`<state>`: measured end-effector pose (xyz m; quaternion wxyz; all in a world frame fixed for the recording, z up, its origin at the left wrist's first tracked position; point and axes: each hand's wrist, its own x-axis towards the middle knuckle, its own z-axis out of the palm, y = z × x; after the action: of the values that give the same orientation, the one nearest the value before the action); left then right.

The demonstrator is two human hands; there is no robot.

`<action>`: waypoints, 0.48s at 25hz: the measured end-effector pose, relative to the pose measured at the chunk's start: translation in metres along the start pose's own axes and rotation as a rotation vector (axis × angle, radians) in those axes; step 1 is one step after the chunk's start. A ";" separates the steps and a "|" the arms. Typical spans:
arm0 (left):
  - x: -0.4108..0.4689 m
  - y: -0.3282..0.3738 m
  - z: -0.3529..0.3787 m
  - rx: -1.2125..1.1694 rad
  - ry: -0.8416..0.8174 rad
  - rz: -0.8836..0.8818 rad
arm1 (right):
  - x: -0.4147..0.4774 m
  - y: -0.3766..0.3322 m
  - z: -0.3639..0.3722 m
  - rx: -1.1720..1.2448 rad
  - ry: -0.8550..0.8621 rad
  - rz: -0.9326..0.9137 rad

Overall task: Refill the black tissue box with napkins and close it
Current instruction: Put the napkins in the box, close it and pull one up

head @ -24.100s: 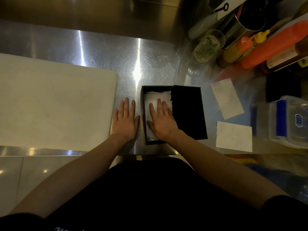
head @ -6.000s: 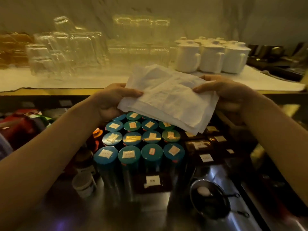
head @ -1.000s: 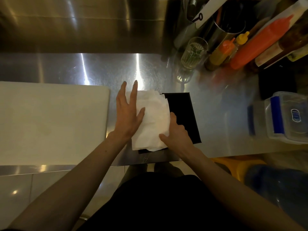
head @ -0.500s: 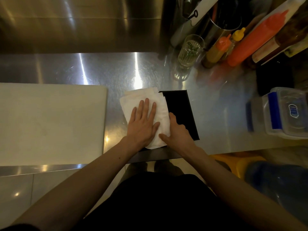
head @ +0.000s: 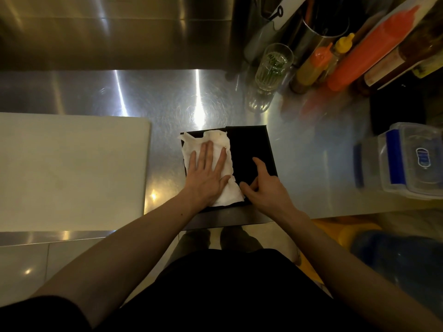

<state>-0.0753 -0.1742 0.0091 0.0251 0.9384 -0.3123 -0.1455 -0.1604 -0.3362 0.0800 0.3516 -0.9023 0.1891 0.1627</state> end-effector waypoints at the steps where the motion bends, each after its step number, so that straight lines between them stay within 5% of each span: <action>1: 0.002 0.000 0.000 0.001 -0.019 0.004 | -0.001 0.003 -0.003 0.013 0.008 0.000; 12: 0.007 0.001 0.008 0.028 -0.172 -0.010 | 0.013 0.028 -0.022 0.086 0.123 -0.048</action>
<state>-0.0725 -0.1786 -0.0002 -0.0155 0.9244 -0.3104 -0.2212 -0.1583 -0.3734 0.0744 0.3816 -0.8989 0.1955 0.0900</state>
